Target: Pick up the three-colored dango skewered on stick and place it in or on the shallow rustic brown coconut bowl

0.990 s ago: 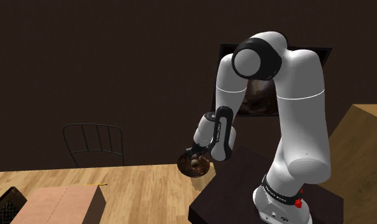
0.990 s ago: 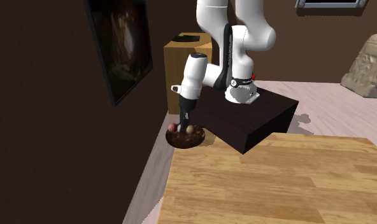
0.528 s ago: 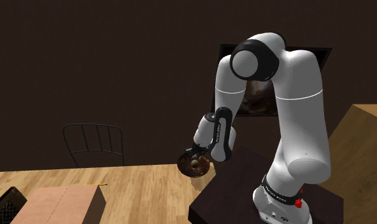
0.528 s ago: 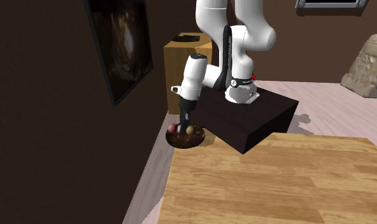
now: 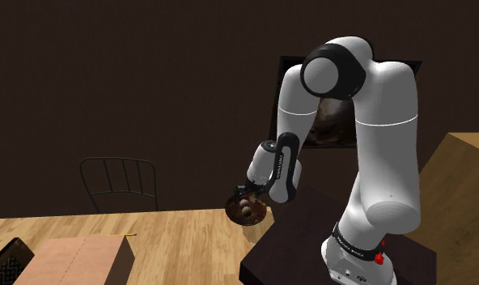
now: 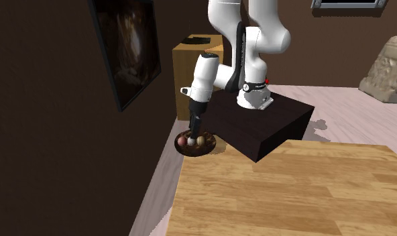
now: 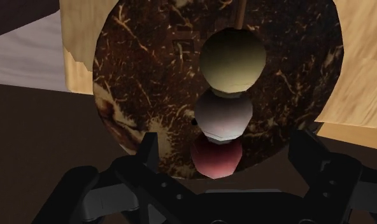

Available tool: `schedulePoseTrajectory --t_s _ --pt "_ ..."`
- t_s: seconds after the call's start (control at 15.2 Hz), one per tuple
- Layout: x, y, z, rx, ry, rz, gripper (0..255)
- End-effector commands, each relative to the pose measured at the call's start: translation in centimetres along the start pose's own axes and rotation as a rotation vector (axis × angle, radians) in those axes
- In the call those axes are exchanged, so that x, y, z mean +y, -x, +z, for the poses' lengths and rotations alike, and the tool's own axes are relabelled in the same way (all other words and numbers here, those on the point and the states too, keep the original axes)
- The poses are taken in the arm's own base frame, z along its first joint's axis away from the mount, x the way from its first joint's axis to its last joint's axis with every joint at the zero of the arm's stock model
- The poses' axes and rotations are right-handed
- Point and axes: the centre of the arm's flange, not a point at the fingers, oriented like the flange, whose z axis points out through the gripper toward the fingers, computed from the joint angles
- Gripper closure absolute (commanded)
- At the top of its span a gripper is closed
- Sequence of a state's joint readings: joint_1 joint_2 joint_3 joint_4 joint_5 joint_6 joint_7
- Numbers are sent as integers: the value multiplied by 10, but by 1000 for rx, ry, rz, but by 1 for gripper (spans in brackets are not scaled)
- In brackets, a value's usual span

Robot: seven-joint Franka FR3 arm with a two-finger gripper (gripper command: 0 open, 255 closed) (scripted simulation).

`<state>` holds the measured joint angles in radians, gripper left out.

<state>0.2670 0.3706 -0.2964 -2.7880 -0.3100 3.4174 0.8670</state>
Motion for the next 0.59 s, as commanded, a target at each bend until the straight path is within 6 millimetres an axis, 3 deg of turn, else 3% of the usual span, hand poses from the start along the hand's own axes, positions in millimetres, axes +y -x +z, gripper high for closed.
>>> schedulePoseTrajectory --t_s 0.0,0.07,0.53 --pt "-1 1 -25 -1 -1 0 0" --pt "-1 1 -35 -1 -1 0 0" --pt "-1 1 -35 -1 -1 0 0"
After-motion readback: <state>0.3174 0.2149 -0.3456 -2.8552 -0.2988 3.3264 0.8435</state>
